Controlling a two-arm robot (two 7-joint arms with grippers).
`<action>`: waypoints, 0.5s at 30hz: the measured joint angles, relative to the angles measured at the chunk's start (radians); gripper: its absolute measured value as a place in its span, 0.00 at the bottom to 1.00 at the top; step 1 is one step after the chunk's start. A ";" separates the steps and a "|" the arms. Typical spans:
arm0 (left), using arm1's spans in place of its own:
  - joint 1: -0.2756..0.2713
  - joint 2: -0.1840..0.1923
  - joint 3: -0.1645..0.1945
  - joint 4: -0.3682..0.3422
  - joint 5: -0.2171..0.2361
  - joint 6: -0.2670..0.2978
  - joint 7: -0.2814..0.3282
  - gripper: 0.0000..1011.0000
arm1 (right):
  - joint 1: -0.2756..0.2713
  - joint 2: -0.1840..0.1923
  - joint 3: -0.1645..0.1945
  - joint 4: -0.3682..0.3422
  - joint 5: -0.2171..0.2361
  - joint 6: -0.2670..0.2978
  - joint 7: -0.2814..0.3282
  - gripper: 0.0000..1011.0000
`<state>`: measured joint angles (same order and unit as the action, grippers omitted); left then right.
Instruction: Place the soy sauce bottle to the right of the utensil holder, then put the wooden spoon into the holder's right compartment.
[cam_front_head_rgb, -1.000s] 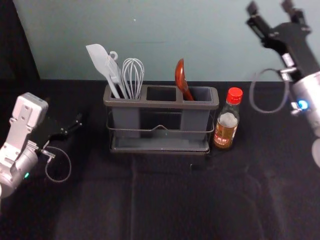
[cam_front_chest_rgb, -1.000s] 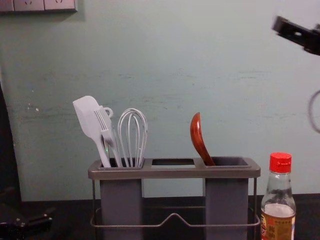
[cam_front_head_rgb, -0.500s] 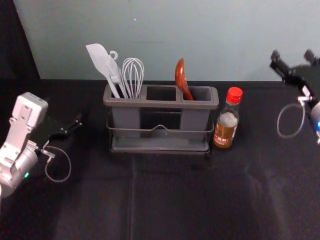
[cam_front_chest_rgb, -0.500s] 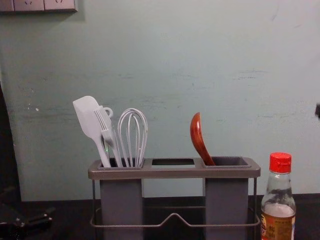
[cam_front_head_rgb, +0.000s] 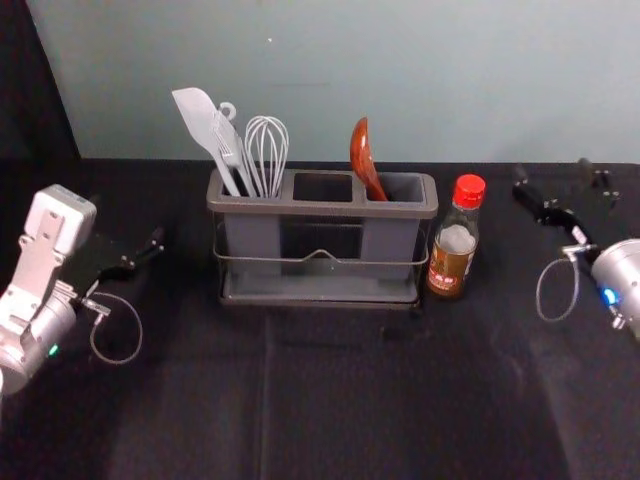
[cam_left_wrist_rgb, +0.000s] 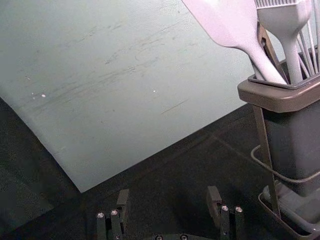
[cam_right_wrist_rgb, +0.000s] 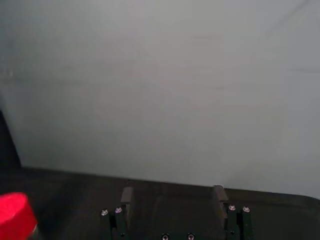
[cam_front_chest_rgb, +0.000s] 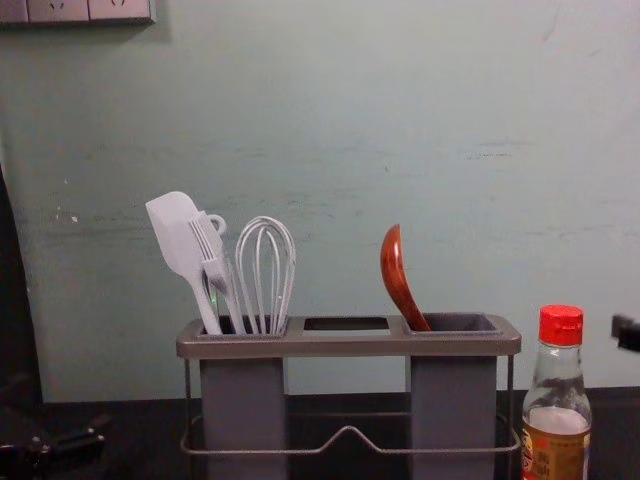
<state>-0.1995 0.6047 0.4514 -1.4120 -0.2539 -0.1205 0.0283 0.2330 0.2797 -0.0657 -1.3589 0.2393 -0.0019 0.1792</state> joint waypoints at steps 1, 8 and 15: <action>0.000 0.000 0.000 0.000 0.000 0.000 0.000 0.99 | 0.002 0.000 -0.004 0.006 -0.008 0.000 0.001 0.99; 0.000 0.000 0.000 0.000 0.000 0.000 0.000 0.99 | 0.026 0.002 -0.043 0.047 -0.096 -0.001 0.002 0.99; 0.000 0.000 0.000 0.000 0.000 0.000 0.000 0.99 | 0.032 0.001 -0.053 0.053 -0.133 0.033 0.007 0.99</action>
<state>-0.1995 0.6047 0.4514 -1.4120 -0.2539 -0.1205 0.0283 0.2653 0.2804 -0.1183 -1.3062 0.1062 0.0310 0.1862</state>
